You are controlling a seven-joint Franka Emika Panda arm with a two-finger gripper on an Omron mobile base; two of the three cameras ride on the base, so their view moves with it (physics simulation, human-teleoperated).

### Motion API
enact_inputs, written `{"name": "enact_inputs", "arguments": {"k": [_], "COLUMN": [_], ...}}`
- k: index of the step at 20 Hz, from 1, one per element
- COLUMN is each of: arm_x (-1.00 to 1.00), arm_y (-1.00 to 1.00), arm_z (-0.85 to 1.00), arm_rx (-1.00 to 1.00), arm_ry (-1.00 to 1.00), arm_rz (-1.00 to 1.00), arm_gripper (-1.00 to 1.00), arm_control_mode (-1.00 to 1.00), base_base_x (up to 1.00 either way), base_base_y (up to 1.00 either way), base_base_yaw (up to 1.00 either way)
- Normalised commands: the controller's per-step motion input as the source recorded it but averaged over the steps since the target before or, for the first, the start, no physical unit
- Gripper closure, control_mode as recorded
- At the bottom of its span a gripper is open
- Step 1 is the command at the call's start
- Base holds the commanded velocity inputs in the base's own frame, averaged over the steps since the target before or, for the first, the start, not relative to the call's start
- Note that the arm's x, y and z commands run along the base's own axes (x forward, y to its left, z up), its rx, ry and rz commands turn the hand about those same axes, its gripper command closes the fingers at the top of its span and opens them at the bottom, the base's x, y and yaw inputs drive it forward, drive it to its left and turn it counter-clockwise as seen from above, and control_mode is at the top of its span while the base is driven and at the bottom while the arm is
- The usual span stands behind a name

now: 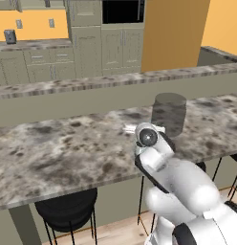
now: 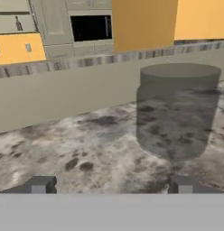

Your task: Open the cabinet directly in front. Then move the liquor and the mug to the dining counter with the jar on it.

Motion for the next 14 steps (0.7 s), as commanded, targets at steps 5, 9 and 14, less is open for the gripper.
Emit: {"name": "enact_inputs", "arguments": {"k": [5,9,14], "arm_x": [-0.6,-1.0,-1.0], "arm_y": [0.19,0.36,0.98], "arm_z": [1.0,0.23,-0.73], "arm_rx": [0.09,0.0,-0.06], "arm_ry": [0.46,0.28,-0.02], "arm_rz": [0.07,0.21,0.28], "arm_gripper": [-1.0,-1.0,-1.0], "arm_control_mode": [-1.0,-1.0,-1.0], "base_base_x": [0.0,0.0,0.0], "base_base_y": [0.0,0.0,0.0], "base_base_yaw": [0.0,0.0,0.0]}}
